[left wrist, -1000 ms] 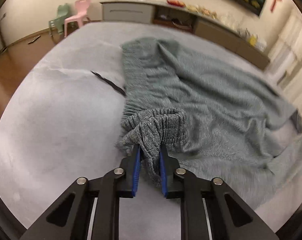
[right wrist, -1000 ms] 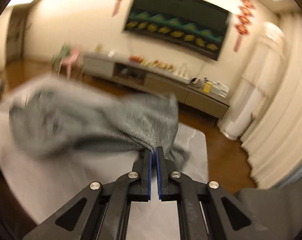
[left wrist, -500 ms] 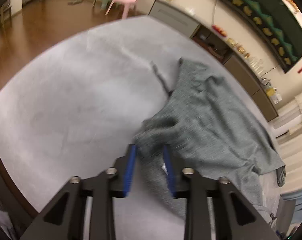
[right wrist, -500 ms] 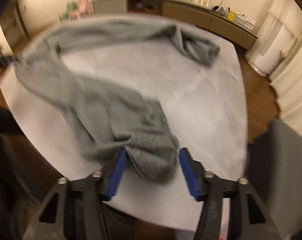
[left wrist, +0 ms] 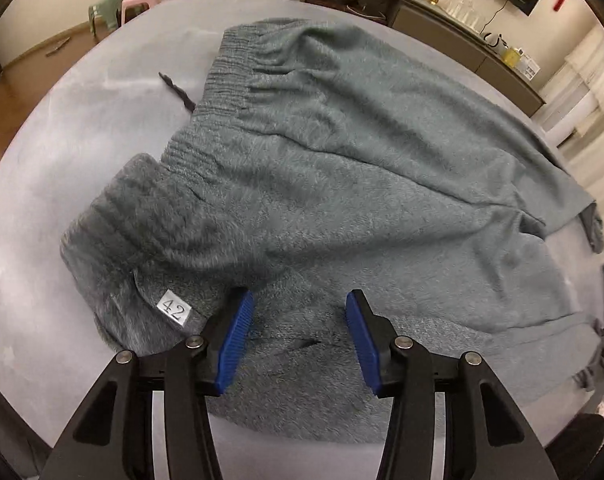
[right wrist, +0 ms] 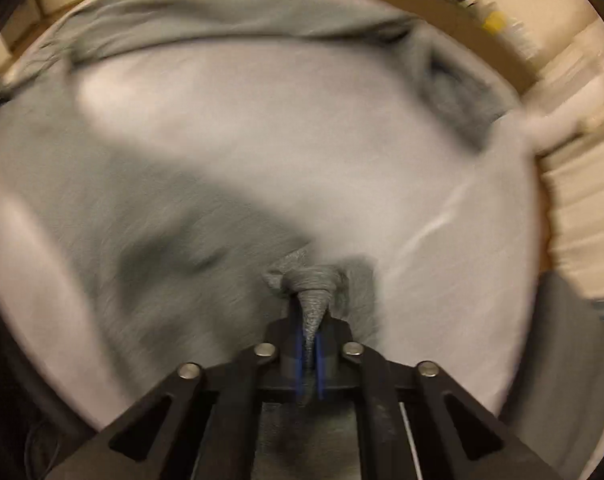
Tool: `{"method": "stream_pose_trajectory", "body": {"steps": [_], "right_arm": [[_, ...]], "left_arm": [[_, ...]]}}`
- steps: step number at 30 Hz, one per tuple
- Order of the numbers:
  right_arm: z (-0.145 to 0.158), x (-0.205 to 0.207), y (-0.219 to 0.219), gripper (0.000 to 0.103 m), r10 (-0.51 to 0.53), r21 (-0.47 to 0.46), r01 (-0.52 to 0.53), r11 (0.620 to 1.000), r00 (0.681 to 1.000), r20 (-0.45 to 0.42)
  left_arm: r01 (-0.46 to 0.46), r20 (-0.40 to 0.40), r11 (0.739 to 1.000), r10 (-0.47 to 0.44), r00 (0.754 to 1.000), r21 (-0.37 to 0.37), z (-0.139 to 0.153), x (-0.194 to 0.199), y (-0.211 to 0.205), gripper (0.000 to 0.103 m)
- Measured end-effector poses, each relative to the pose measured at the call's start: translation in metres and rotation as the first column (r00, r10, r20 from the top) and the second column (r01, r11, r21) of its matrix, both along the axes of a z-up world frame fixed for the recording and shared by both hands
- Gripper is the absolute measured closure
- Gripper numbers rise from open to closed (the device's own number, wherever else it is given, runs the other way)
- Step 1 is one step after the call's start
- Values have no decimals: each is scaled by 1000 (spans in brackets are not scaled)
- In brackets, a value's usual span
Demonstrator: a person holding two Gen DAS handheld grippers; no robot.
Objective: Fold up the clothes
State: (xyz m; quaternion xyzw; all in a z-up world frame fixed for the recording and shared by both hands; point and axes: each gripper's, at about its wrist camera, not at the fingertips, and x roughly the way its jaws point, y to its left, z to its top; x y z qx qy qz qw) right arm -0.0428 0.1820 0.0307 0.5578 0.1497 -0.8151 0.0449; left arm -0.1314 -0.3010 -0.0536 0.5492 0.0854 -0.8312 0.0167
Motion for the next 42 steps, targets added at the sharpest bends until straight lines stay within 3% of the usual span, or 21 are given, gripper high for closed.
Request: {"method": "stream_pose_trajectory", "body": {"steps": [1, 3, 5, 7, 10, 12, 13, 15, 16, 18, 21, 23, 24, 26, 29, 32, 34, 37, 39, 41, 42], "right_arm": [[15, -9, 6, 98, -22, 21, 23, 1000, 998, -51], [87, -1, 19, 98, -37, -69, 21, 997, 969, -245], [146, 25, 26, 98, 1, -116, -51, 992, 917, -399], [183, 64, 32, 98, 64, -117, -141, 983, 863, -500], [167, 123, 34, 97, 215, -14, -256, 967, 840, -497], [115, 148, 35, 96, 291, 55, -290, 955, 892, -346], [86, 157, 37, 86, 313, 78, -303, 950, 917, -248], [36, 167, 52, 76, 283, 116, -272, 955, 955, -85], [11, 171, 59, 75, 262, 137, -259, 956, 965, -4], [-3, 171, 80, 75, 174, 82, -177, 981, 984, 45], [19, 160, 94, 73, 62, -60, -62, 996, 998, -17], [38, 150, 81, 62, 32, -129, -45, 991, 994, -101], [47, 139, 72, 50, 3, -181, -28, 983, 991, -134], [48, 114, 50, 48, -1, -261, -36, 965, 990, -143], [17, 84, 6, 48, 50, -266, -63, 962, 997, -55], [-24, 70, -9, 48, 58, -103, -47, 994, 993, 99], [-43, 64, -2, 48, 20, 22, -24, 999, 987, 159], [-29, 60, 39, 48, -138, 157, 124, 980, 987, 81], [-12, 66, 57, 48, -235, 353, 232, 907, 971, -35], [3, 72, 54, 48, -261, 374, 288, 882, 958, -122], [10, 75, 45, 48, -255, 301, 287, 910, 957, -142]], "left_arm": [[-6, -9, 1000, 6, 1000, -25, 0, -1, -1, 61], [-45, -17, 998, 44, 999, -53, 0, -3, -10, 86], [-98, -17, 995, 98, 995, -32, 1, -1, -26, 90], [-142, -19, 990, 143, 990, 8, 3, 4, -41, 91], [-185, -18, 982, 186, 982, 50, 4, 14, -57, 91], [-207, -5, 975, 208, 978, 85, 3, 22, -67, 90], [-217, 1, 970, 218, 976, 110, 3, 26, -71, 89], [-233, 11, 960, 234, 972, 158, 4, 36, -80, 87], [-239, 7, 955, 242, 970, 177, 6, 41, -82, 85], [-239, -10, 951, 246, 969, 194, 13, 46, -81, 76], [-230, -88, 958, 248, 965, 172, 33, 57, -77, 72], [-217, -176, 963, 244, 954, 158, 50, 61, -73, 69], [-207, -218, 967, 237, 947, 152, 58, 61, -70, 68], [-178, -279, 973, 214, 936, 149, 69, 58, -63, 65], [-121, -306, 978, 168, 937, 168, 73, 50, -51, 65], [-97, -323, 983, 143, 936, 153, 77, 50, -47, 65], [-152, -299, 980, 185, 936, 132, 75, 53, -59, 65], [-267, -242, 956, 289, 926, 121, 67, 60, -86, 65], [-274, -280, 955, 295, 914, 111, 74, 64, -90, 65], [-221, -323, 972, 233, 917, 75, 84, 59, -75, 58], [-176, -321, 982, 187, 928, 63, 85, 51, -64, 56]]}}
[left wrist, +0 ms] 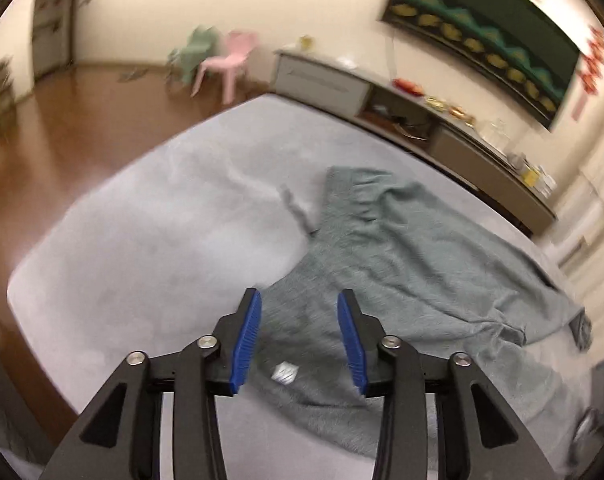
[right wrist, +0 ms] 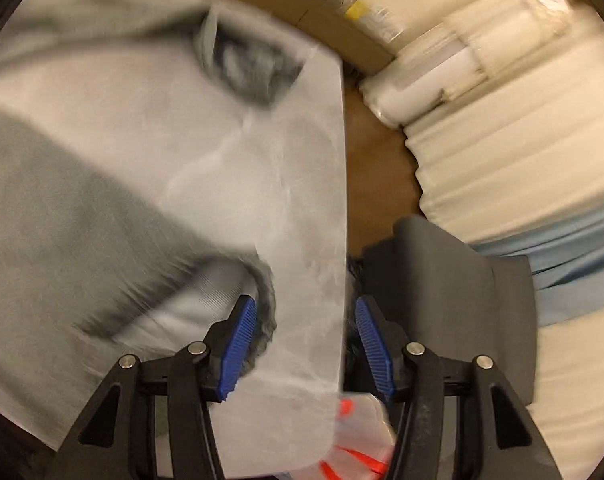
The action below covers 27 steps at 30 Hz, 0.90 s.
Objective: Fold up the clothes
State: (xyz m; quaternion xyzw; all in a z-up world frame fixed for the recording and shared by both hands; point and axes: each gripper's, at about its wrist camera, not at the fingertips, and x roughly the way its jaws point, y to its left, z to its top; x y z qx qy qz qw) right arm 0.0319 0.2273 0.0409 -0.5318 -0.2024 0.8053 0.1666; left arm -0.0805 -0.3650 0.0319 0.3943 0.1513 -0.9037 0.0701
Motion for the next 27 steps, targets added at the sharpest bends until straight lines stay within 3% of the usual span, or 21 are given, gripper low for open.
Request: {"method": "stream_pose_trajectory", "body": {"steps": [2, 5, 7, 10, 13, 14, 17, 19, 20, 22, 24, 26, 27], "right_arm": [[10, 2, -24, 48, 46, -176, -57, 983, 997, -65], [-4, -7, -70, 48, 163, -442, -172, 881, 985, -59], [-21, -16, -95, 48, 217, -482, -200, 853, 976, -19], [-51, -39, -101, 48, 247, -431, -192, 881, 966, 75], [-51, -39, -78, 48, 167, -379, -125, 917, 983, 79], [-44, -34, -69, 48, 139, -410, -103, 906, 989, 58], [-29, -17, -46, 48, 78, -504, -61, 862, 997, 12], [-31, -10, -31, 48, 15, -520, 2, 854, 999, 29], [-35, -10, -21, 48, -26, -527, 47, 849, 999, 48], [-43, -15, 2, 48, -100, -560, 137, 817, 990, 96], [-49, -29, 10, 45, -117, -573, 155, 805, 988, 103], [-49, -52, 7, 47, -114, -534, 160, 831, 986, 119], [-49, -66, 3, 47, -99, -525, 140, 839, 989, 106]], "left_arm": [[116, 52, 993, -115, 992, -21, -9, -26, 29, 56], [272, 162, 960, -259, 952, -65, -33, -54, 74, 56], [343, 262, 934, -309, 914, -96, -54, -53, 95, 57], [389, 397, 916, -323, 859, -96, -76, -25, 105, 57], [436, 434, 896, -360, 826, -86, -75, 11, 103, 57], [444, 426, 893, -373, 824, -77, -70, 21, 101, 58], [371, 283, 929, -352, 892, -15, -34, 32, 75, 58], [306, 202, 952, -295, 934, -23, -15, 19, 57, 57], [282, 203, 958, -268, 942, -44, -14, 5, 51, 57], [285, 261, 955, -255, 931, -82, -28, -28, 47, 57], [301, 328, 944, -244, 913, -134, -49, -52, 49, 58], [308, 389, 937, -225, 894, -166, -72, -70, 47, 55], [289, 375, 941, -208, 903, -175, -75, -73, 43, 55]]}}
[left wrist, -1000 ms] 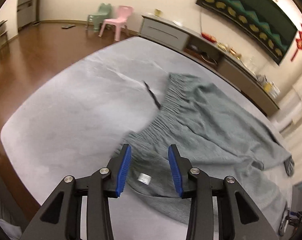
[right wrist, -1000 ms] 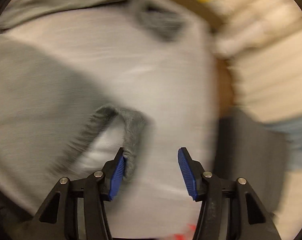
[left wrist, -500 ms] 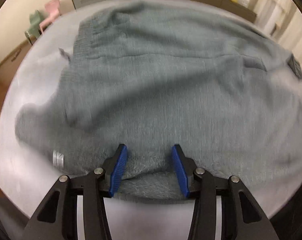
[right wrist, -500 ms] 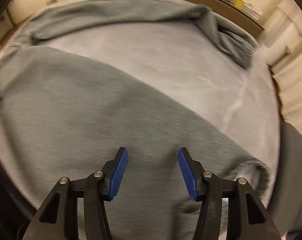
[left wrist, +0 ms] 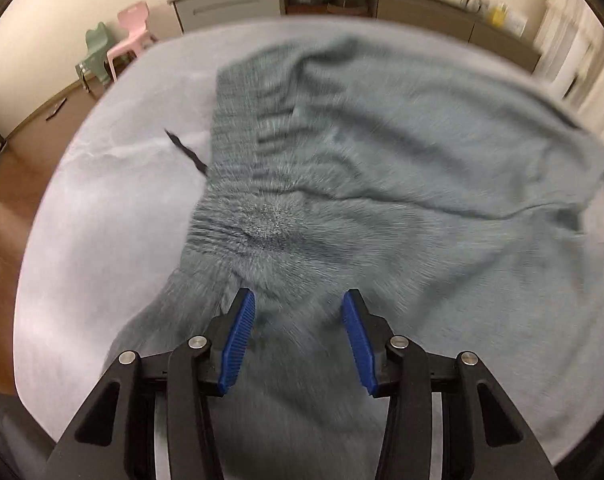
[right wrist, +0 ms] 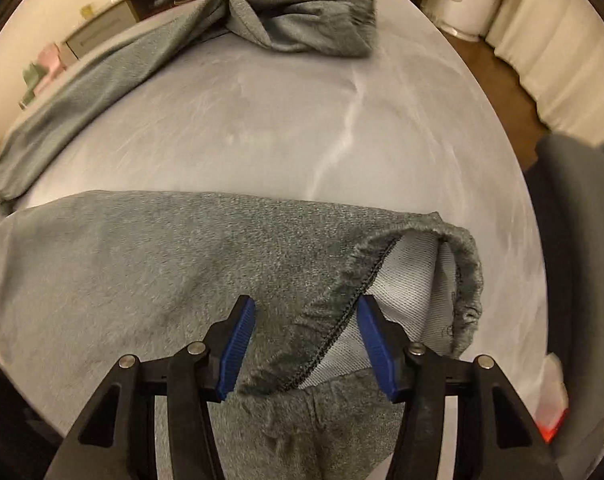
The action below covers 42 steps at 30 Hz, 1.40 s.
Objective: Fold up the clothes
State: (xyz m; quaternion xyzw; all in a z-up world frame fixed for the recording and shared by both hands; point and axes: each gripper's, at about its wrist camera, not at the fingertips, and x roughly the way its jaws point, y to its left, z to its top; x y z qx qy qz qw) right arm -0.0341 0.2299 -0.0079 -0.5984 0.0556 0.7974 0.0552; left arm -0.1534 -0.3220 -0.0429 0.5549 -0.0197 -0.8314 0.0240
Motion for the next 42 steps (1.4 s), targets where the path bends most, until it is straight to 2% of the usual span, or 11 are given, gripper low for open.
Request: {"method": "stream_pose_trajectory", "body": {"steps": [7, 10, 15, 19, 23, 29, 32, 34, 36, 38, 42], "right_arm": [[5, -82, -26, 47, 79, 41, -73, 996, 984, -162], [7, -90, -18, 47, 73, 32, -69, 997, 986, -147], [10, -71, 28, 47, -71, 70, 81, 994, 988, -137], [42, -61, 44, 47, -178, -35, 176, 984, 942, -284], [43, -137, 23, 47, -113, -70, 96, 993, 944, -311], [25, -241, 1, 47, -43, -31, 37, 999, 977, -211], [20, -298, 9, 53, -104, -36, 100, 994, 985, -135], [35, -321, 18, 57, -138, 18, 143, 990, 975, -174], [65, -326, 26, 57, -155, 25, 174, 984, 928, -340], [88, -314, 30, 56, -174, -80, 155, 985, 878, -445], [80, -272, 7, 54, -43, -98, 9, 995, 936, -349]], "left_arm": [[-152, -39, 988, 152, 988, -18, -2, -7, -47, 55], [-205, -44, 979, 205, 978, -10, -4, -7, -65, 55], [-216, -52, 976, 215, 975, -6, -4, -8, -78, 54], [-253, -28, 967, 252, 967, -31, 5, -13, -77, 60], [-166, -109, 986, 164, 980, -8, 29, -20, -50, 58], [-125, -58, 991, 121, 991, -54, 10, -32, -27, 58], [-119, -29, 990, 117, 993, -72, 2, -34, -27, 58], [-122, -19, 990, 120, 993, -77, -2, -39, -29, 58], [-130, -14, 988, 130, 991, -80, -1, -43, -32, 57], [-145, -28, 986, 143, 989, -84, 6, -45, -30, 58], [-75, -141, 997, 70, 988, -26, 44, -46, 2, 58]]}}
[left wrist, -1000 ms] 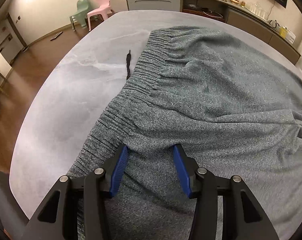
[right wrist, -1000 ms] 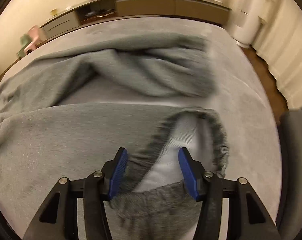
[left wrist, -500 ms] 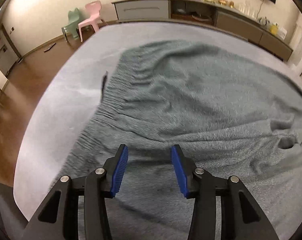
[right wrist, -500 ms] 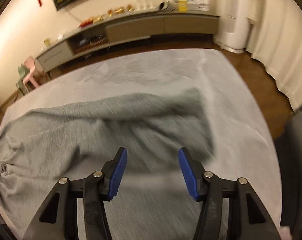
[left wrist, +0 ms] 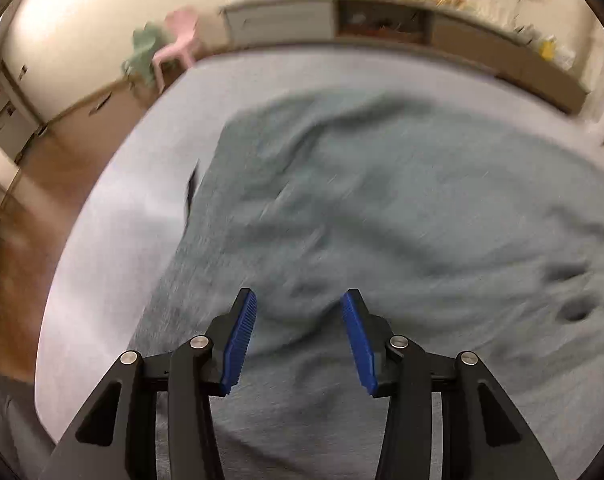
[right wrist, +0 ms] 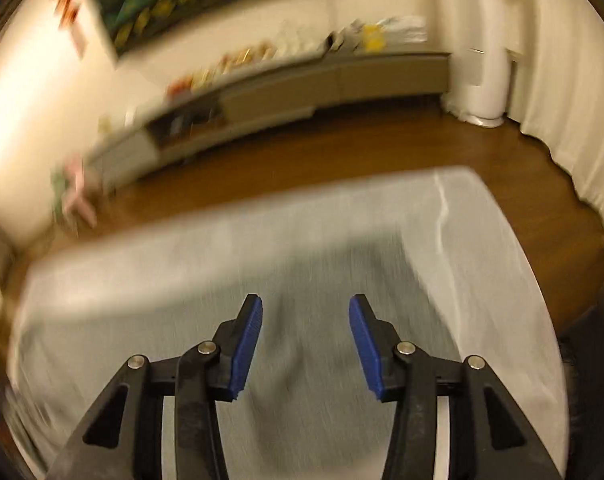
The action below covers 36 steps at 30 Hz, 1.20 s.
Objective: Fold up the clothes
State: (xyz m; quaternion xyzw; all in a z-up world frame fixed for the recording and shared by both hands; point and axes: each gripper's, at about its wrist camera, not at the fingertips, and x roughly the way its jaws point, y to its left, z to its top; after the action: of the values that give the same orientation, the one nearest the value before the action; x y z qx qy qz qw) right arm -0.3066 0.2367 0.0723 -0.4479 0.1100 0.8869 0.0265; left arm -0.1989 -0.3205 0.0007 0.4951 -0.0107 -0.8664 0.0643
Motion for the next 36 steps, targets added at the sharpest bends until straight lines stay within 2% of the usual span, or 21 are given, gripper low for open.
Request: {"method": "stream_pose_trajectory", "body": {"steps": [2, 4, 6, 7, 10, 12, 13, 16, 18, 20, 22, 25, 27, 29, 31, 33, 36], "right_arm": [[-26, 18, -20, 54, 101, 95, -111, 989, 989, 105], [-57, 29, -17, 54, 96, 170, -136, 976, 969, 227], [-64, 49, -1, 53, 72, 162, -110, 981, 972, 221], [-66, 54, 6, 52, 66, 157, -106, 982, 968, 240], [-72, 63, 18, 48, 50, 188, -111, 976, 952, 303], [-71, 69, 18, 48, 14, 264, -107, 958, 944, 331], [-61, 76, 14, 49, -14, 326, -83, 942, 959, 284], [-39, 106, 0, 48, 38, 187, -68, 980, 987, 158], [-45, 126, -24, 48, 121, 131, -144, 981, 979, 167], [-64, 145, -46, 48, 188, 124, -222, 967, 953, 236], [-92, 162, -51, 46, 202, 133, -257, 957, 922, 329], [-114, 184, -36, 45, 168, 127, -223, 966, 923, 345], [-130, 189, -24, 45, 126, 155, -203, 967, 907, 402], [-128, 190, -18, 45, 107, 188, -191, 963, 917, 385], [-114, 188, -12, 44, 81, 169, -135, 976, 952, 296], [-111, 177, -9, 44, 69, 131, -100, 986, 972, 223], [-120, 141, -24, 44, 83, 118, -109, 987, 975, 205]], "left_arm": [[82, -32, 996, -81, 996, 28, 8, -4, 26, 58], [146, -6, 989, -146, 989, 15, 1, -9, 49, 58], [166, 33, 986, -165, 986, -27, -12, -18, 58, 58], [153, 50, 987, -151, 987, -41, -18, -21, 56, 58], [84, 85, 996, -82, 993, -16, -29, -23, 35, 58], [33, 92, 999, -32, 995, -9, -32, -21, 14, 58], [4, 92, 1000, -4, 996, -6, -32, -20, 4, 58], [-81, 77, 996, 77, 994, 46, -33, -19, -31, 58], [-91, 99, 991, 81, 992, 101, -39, -26, -45, 57], [-54, 101, 995, 45, 994, 86, -42, -38, -45, 53], [-45, 111, 996, 36, 993, 78, -43, -52, -49, 53], [-83, 108, 994, 75, 991, 73, -43, -78, -59, 51], [-138, 92, 988, 131, 987, 74, -42, -91, -67, 57], [-176, 91, 979, 166, 982, 107, -40, -97, -70, 59], [-120, 78, 982, 110, 991, 145, -28, -89, -65, 59], [-17, 44, 994, 13, 999, 107, -7, -66, -47, 59], [109, 25, 991, -111, 994, 72, 7, -15, -36, 58]]}}
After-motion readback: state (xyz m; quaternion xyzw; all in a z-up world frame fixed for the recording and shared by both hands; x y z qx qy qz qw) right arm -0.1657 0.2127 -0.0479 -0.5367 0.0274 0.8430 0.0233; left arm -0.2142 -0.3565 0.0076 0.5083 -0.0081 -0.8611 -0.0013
